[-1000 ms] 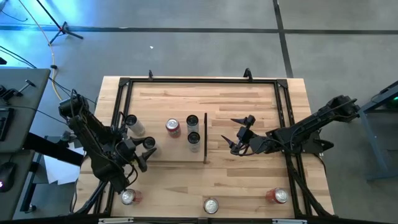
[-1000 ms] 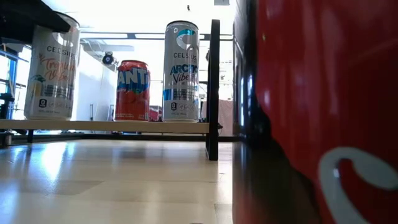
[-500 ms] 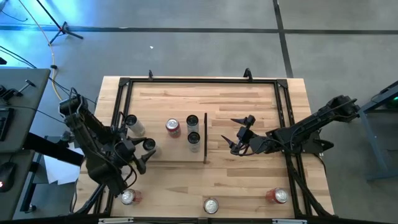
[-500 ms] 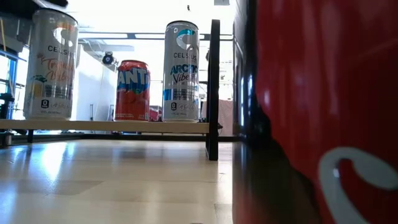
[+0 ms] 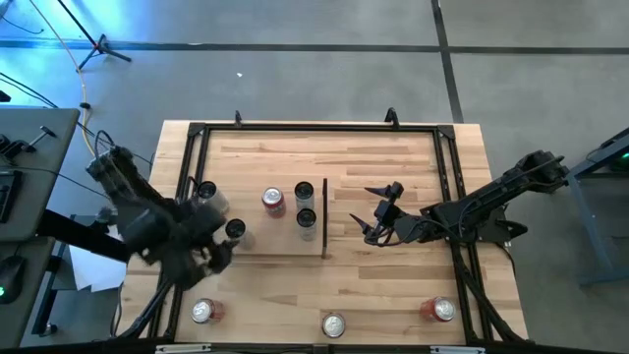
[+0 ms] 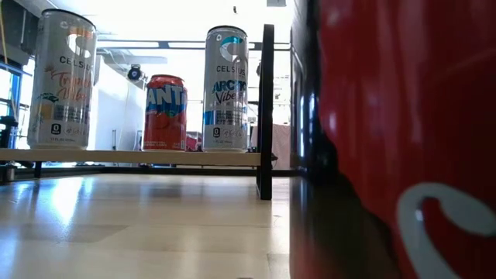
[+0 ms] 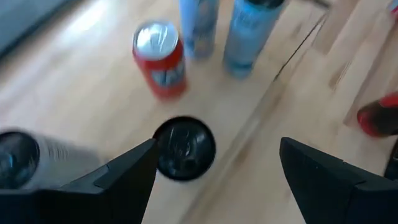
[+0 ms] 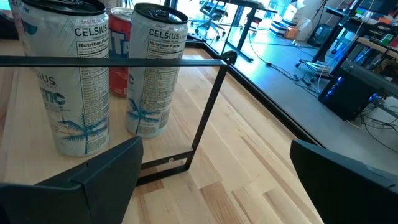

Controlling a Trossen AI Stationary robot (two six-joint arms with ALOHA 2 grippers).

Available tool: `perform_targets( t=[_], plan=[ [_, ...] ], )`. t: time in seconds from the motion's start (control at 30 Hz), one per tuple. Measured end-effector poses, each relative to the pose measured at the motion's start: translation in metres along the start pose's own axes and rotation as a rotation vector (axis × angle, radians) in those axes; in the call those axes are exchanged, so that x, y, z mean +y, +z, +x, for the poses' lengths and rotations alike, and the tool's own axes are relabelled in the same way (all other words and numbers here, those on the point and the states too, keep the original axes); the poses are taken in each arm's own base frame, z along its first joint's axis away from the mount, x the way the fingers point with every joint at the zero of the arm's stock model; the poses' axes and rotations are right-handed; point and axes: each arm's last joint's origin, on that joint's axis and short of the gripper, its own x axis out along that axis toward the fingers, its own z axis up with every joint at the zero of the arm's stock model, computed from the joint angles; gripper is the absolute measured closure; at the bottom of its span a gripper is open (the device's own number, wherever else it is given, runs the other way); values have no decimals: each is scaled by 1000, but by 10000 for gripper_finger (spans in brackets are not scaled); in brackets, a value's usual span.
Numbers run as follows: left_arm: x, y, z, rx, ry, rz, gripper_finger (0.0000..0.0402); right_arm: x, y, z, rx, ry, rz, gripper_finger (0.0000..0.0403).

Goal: Place canned beverage on shelf
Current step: Put the white yellow soda can aligned with the other white yellow soda can on the shelf

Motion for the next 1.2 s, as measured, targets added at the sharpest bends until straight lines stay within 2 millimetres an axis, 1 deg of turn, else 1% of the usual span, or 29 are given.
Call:
perform_targets(
  t=[0.1, 0.23, 0.33, 0.47, 0.57, 0.87, 1.0, 1.1, 1.2],
  plan=[
    [12, 21, 8, 146, 18, -109, 91, 0, 0, 0, 0, 0, 0, 9],
    [26, 42, 21, 313, 37, -265, 91, 0, 0, 0, 0, 0, 0, 9],
    [35, 52, 28, 401, 42, -365, 91, 0, 0, 0, 0, 0, 0, 9],
    [42, 61, 35, 461, 53, -465, 91, 0, 0, 0, 0, 0, 0, 9],
    [45, 65, 38, 477, 69, -545, 91, 0, 0, 0, 0, 0, 0, 9],
    [41, 67, 46, 479, 141, -784, 86, 0, 0, 0, 0, 0, 0, 9],
    [37, 68, 48, 457, 171, -906, 60, 0, 0, 0, 0, 0, 0, 9],
    [34, 68, 52, 446, 197, -961, 36, 0, 0, 0, 0, 0, 0, 9],
    [29, 67, 58, 476, 230, -994, 20, 0, 0, 0, 0, 0, 0, 9]
  ],
)
